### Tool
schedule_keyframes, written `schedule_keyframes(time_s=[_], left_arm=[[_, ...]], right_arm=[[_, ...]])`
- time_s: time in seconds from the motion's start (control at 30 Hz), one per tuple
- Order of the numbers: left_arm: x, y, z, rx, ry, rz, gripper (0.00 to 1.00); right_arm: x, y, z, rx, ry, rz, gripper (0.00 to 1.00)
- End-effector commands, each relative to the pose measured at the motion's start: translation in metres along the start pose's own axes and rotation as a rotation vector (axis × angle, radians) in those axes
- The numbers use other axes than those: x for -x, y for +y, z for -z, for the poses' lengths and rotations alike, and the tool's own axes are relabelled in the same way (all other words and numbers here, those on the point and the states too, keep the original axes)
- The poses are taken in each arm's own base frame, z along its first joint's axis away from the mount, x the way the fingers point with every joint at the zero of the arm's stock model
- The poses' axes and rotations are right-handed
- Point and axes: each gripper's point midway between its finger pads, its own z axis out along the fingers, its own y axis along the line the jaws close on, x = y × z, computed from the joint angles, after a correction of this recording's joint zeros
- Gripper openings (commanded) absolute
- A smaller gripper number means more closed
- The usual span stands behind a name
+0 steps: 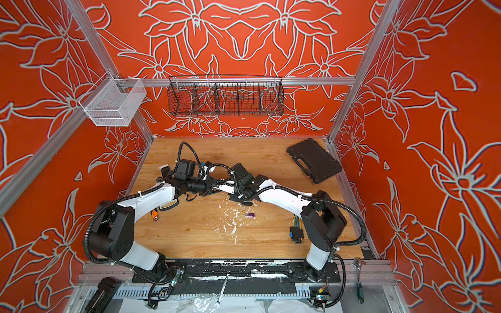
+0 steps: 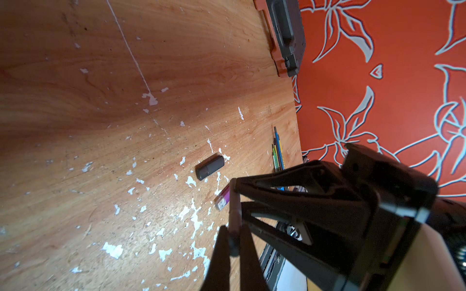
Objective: Close the usb drive cover
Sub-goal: Close the cover of the USB drive.
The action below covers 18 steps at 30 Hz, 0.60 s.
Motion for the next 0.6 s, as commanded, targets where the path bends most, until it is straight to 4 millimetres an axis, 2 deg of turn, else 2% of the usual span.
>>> schedule_keyframes(time_s=[0.0, 0.27, 0.57], left_arm=[[-0.016, 0.014, -0.010, 0.050, 0.037, 0.015, 0.00], [-0.025, 0.021, -0.017, 0.060, 0.077, 0.029, 0.00], [-0.024, 0.023, -0.023, 0.074, 0.076, 0.030, 0.00]], right_arm=[[0.082, -0.002, 0.034, -0.008, -0.299, 0.067, 0.04], [0.091, -0.003, 0.042, -0.035, -0.344, 0.170, 0.04], [0.104, -0.001, 0.049, -0.010, -0.380, 0.219, 0.04]])
